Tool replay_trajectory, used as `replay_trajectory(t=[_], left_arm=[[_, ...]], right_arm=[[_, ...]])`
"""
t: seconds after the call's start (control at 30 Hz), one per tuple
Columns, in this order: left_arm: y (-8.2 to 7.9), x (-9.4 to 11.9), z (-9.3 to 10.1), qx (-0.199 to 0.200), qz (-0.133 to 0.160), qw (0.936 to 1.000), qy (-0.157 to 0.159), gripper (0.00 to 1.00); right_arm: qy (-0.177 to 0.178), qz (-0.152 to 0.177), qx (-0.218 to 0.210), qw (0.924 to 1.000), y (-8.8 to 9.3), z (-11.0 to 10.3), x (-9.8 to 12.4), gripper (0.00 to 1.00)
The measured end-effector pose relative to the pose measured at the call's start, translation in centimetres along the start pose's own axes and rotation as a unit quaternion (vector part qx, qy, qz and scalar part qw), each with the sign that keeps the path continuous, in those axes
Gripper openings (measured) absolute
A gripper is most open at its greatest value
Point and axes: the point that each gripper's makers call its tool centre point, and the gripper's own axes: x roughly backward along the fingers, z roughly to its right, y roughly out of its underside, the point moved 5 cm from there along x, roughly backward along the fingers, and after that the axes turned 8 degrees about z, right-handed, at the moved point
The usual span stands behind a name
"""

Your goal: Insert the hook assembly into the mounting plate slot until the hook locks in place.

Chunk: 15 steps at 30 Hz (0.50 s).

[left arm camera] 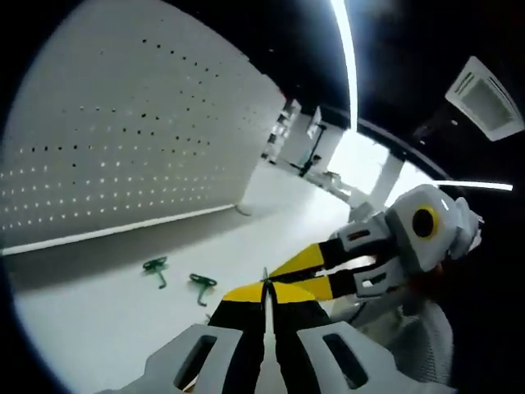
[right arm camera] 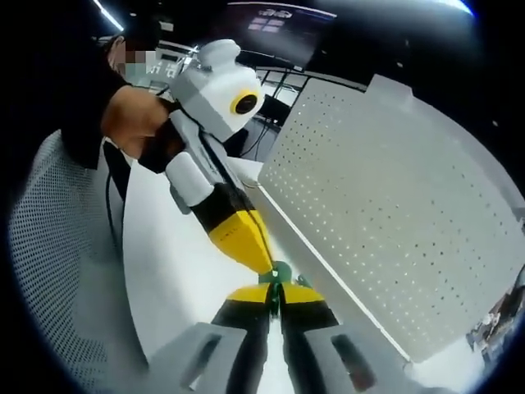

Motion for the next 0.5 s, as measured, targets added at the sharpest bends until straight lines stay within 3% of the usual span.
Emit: replay_trajectory(t=[0.07,0.5], left_arm=[[0.02,-0.08,0.15,-0.019,0.003,0.9998,0.003,0.03],[-0.37,-0.11,0.30,-0.040,0.025,0.9988,0.014,0.04]], right_arm=[[0.003,0.000,-0.003,1.0000,0.01,0.12,0.05,0.01],[0.018,0.005,-0.024,0.9995,0.01,0.67,0.26,0.01]])
